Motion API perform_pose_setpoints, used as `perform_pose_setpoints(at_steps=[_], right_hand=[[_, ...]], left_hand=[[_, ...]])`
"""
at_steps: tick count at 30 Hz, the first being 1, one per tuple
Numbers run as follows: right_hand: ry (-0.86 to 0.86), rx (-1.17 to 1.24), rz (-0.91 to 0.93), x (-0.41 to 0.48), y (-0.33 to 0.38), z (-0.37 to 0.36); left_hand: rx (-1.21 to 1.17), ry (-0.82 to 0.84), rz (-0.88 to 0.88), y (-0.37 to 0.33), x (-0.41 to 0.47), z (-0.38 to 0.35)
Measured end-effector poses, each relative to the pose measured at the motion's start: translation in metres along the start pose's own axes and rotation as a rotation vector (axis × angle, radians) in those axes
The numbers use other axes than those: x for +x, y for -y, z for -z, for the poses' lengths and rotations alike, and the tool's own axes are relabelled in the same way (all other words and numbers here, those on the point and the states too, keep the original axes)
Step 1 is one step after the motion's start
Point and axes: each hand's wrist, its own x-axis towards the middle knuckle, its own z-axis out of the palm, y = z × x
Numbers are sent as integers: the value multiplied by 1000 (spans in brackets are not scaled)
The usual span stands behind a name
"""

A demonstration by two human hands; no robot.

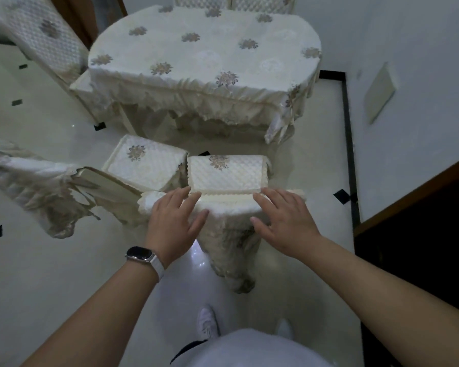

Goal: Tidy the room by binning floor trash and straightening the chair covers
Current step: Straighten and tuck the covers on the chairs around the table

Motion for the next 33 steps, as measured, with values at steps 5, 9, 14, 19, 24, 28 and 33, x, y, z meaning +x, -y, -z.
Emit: perform_pose_setpoints(at_steps=[5, 9, 14, 19, 24, 28, 33], right_hand=[[-2, -21, -49, 15, 18, -24], [-7, -23, -94, 14, 20, -38], [-23, -12, -124, 19, 18, -50], [-150, 3, -68, 27, 6, -73], [-260, 3, 2, 34, -2, -84], [-293, 9, 15, 35, -6, -89], [-326, 4, 21, 44, -13, -92]], left_hand=[[-46, 59, -81, 44, 11, -15], [-95, 103, -141, 64, 14, -33], [-142, 70, -186, 63, 22, -50], [-104, -33, -213, 60, 30, -63], [-82, -141, -251, 63, 32, -74], [-48, -175, -270, 65, 32, -82], [-60, -197, -258, 63, 41, -80]])
